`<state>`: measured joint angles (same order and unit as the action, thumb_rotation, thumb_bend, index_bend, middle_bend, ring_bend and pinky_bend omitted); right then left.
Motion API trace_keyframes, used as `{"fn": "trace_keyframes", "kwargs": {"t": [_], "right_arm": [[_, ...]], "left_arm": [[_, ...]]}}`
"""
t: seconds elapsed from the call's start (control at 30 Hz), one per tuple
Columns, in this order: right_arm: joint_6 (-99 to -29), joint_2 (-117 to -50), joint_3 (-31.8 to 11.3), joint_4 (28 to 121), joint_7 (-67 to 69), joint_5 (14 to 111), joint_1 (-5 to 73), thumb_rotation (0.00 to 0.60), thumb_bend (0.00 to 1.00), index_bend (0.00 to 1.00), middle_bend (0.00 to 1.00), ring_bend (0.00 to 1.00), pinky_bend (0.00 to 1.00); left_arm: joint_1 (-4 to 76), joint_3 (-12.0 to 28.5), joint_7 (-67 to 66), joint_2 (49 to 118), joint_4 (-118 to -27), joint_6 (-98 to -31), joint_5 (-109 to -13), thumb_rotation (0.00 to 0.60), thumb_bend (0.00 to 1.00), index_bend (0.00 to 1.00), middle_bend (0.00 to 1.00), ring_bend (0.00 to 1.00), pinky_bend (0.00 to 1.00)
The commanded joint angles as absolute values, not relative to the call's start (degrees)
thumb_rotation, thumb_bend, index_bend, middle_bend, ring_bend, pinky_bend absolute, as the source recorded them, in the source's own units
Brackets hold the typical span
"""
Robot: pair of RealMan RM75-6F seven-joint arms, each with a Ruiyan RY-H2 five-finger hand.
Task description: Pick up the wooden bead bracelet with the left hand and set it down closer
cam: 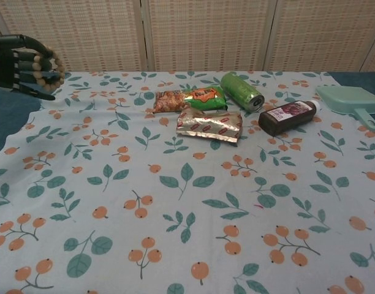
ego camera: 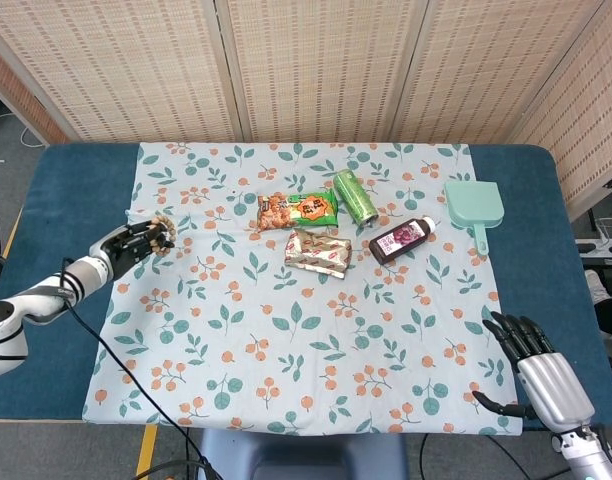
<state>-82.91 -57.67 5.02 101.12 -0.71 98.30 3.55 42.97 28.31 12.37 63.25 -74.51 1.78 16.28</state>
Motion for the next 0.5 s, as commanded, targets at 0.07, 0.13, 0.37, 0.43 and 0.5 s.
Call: {"fn": "trace_keyframes", "kwargs": {"t": [0.07,0.13,0.37,0.43,0.5], "right_arm": [[-82.84,-57.60,5.00,101.03,-0.47,98.21,3.59,0.320,0.15,0.00,0.00,0.00,0.00],[-82.71,-57.63,4.94,100.99,-0.40,98.08,3.66,0.320,0.15,0.00,0.00,0.00,0.00],[-82.00,-57.92,4.82,100.92,-0.86,97.55,3.90,0.320,0.15,0.00,0.00,0.00,0.00],[-81.77,-58.01,4.85,100.95,-1.05,97.48,3.97,0.320,0.15,0.00,0.00,0.00,0.00],[-81.64,-58.11,4.86,101.00,-1.23,97.46,4.02,0.320,0.15,0.00,0.00,0.00,0.00]], "left_arm": [[37.44,33.14,16.96,66.38,-74.00,-0.26,8.37,0.600,0.96,0.57,0.64,0.38,0.02],[35.69,35.13,17.95,67.69,-72.89,0.27,5.13,0.600,0.93,0.57,0.64,0.38,0.02],[29.96,40.84,15.42,71.62,-75.29,-3.61,-10.01,0.600,0.63,0.50,0.59,0.34,0.01],[28.44,41.75,14.58,72.73,-76.50,-5.00,-14.15,0.600,0.57,0.47,0.55,0.31,0.01],[27.03,42.67,14.70,74.18,-77.40,-6.45,-17.82,0.598,0.53,0.45,0.52,0.29,0.00]]}}
